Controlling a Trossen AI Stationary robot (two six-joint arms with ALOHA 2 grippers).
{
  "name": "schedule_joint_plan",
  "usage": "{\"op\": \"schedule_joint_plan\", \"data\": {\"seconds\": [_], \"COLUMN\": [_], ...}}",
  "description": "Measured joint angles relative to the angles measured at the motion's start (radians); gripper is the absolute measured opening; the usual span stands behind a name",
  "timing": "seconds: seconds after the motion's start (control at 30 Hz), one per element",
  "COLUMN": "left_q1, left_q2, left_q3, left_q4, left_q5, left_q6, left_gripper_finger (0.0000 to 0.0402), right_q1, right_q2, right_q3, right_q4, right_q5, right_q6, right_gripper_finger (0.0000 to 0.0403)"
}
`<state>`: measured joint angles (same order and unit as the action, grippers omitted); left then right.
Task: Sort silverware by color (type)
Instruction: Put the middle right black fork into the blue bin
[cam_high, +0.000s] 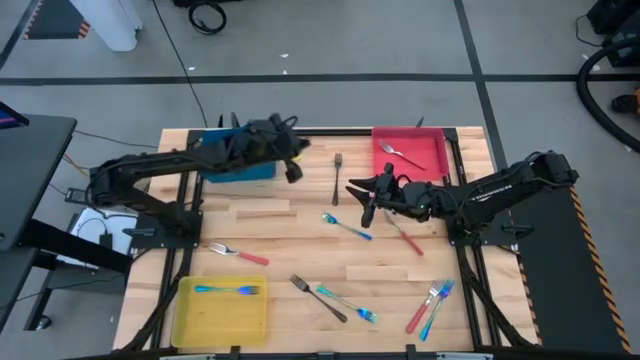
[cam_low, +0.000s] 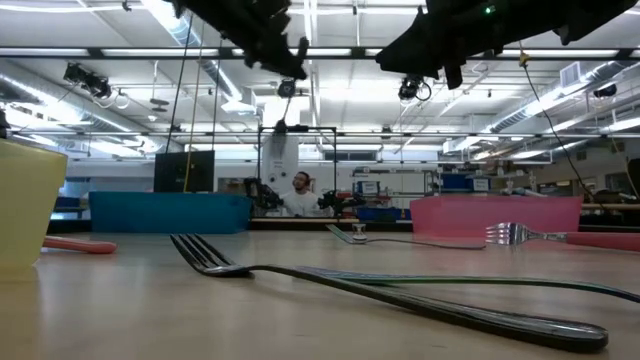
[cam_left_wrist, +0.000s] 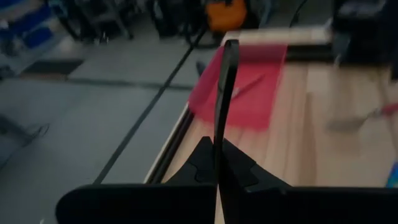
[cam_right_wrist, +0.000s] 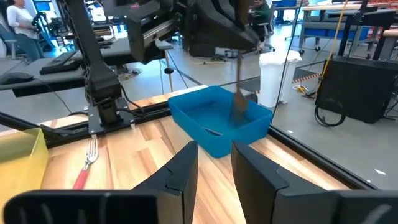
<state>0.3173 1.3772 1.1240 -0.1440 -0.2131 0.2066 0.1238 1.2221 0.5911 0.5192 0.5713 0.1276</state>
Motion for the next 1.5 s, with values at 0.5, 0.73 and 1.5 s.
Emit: {"op": "schedule_joint_plan", "data": {"seconds": [0.5, 0.73, 1.5], "left_q1": [0.290, 0.406, 0.483], "left_q2": [-0.050, -0.014, 0.235], "left_q3": [0.000, -0.001, 0.000], "left_q4": [-0.478, -0.555, -0.610], "left_q5": [-0.013, -0.013, -0.010], "left_q6": [0.023, 0.070, 0.096], "left_gripper_finger": [0.0008, 0.0010, 0.0011], "right_q1": [-0.001, -0.001, -0.001], "right_q2": [0.000, 0.000, 0.000], "right_q3": [0.000, 0.000, 0.000], "right_q4": [-0.028, -0.028, -0.043], "right_q5": [0.001, 0.002, 0.003], "right_q6": [0.000, 0.000, 0.000], "right_gripper_finger": [0.0105, 0.0104, 0.0104]}}
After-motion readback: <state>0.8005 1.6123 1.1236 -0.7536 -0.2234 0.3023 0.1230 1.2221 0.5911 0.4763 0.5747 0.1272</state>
